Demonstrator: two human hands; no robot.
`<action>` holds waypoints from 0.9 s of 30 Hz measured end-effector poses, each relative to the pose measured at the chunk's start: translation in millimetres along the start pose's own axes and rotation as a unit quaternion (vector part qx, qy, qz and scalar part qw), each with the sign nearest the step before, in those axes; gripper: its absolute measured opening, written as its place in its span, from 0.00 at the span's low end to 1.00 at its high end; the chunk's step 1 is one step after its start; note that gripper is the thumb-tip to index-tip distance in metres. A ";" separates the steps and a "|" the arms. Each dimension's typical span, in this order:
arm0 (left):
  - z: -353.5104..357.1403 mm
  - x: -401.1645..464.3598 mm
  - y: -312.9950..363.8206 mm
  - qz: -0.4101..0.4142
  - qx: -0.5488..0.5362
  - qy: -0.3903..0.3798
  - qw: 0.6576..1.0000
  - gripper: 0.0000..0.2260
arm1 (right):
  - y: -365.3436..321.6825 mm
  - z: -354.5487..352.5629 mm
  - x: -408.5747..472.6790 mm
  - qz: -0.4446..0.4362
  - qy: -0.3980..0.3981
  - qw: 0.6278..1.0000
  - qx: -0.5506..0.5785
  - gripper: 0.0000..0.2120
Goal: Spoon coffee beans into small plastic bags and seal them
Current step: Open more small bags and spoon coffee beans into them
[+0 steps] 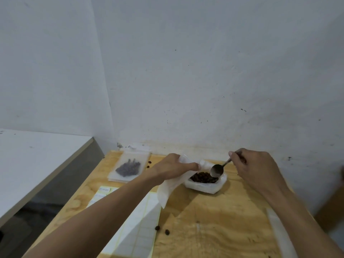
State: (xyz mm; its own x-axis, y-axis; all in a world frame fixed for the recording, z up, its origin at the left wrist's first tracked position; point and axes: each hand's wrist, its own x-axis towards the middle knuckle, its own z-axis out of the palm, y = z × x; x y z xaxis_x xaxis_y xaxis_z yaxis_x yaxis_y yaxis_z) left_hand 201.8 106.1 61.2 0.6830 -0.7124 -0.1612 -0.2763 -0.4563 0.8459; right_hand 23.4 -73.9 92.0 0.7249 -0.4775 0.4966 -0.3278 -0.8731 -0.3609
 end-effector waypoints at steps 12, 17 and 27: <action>12.1 10.0 22.7 0.082 0.071 0.009 0.994 0.23 | 43.6 52.2 -17.0 0.388 -0.050 0.874 0.289 0.17; 9.2 9.2 -2.8 0.040 0.075 0.007 0.996 0.30 | 51.0 56.7 -14.9 0.396 -0.032 0.855 0.333 0.16; -8.6 6.9 -12.2 0.034 0.072 0.036 0.996 0.29 | 37.5 37.9 7.8 0.310 -0.012 0.915 0.257 0.16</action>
State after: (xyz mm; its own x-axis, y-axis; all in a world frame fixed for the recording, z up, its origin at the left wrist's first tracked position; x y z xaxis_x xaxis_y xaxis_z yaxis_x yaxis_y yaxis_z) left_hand 215.7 111.3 54.1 0.7044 -0.7067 -0.0660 -0.4132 -0.4839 0.7714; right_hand 39.7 -106.6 52.4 0.5108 -0.8579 0.0558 -0.3564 -0.2704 -0.8944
